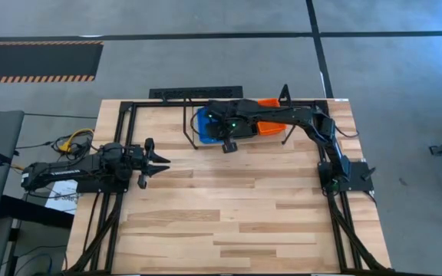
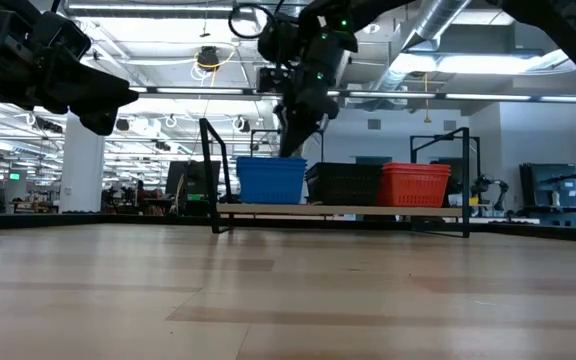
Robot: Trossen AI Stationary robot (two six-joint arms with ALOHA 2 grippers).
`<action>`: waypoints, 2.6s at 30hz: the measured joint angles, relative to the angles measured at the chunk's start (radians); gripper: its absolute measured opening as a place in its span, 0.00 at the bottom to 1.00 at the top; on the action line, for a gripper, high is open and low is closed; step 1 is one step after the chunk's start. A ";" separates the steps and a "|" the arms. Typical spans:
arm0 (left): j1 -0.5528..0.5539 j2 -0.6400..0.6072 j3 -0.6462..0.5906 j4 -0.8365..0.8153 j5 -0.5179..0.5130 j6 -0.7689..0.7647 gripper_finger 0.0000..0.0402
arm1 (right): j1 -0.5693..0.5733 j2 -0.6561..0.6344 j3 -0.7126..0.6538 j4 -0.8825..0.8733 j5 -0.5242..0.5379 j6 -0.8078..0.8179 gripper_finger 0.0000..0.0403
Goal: Stack baskets on shelf by color
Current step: Adjust the bins on the shelf
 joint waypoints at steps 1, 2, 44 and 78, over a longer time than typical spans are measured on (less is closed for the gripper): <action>0.000 0.000 0.000 0.000 0.000 0.000 0.22 | 0.006 0.000 0.000 0.012 -0.010 0.001 0.07; 0.000 0.000 0.000 0.000 0.000 0.000 0.22 | 0.011 0.000 0.000 0.028 -0.018 0.002 0.07; 0.000 0.000 0.000 0.000 0.037 0.004 0.22 | -0.049 -0.026 -0.009 -0.356 -0.015 0.125 0.07; 0.000 0.000 0.000 0.008 0.038 0.002 0.22 | -0.093 -0.026 -0.014 -0.310 -0.018 0.043 0.07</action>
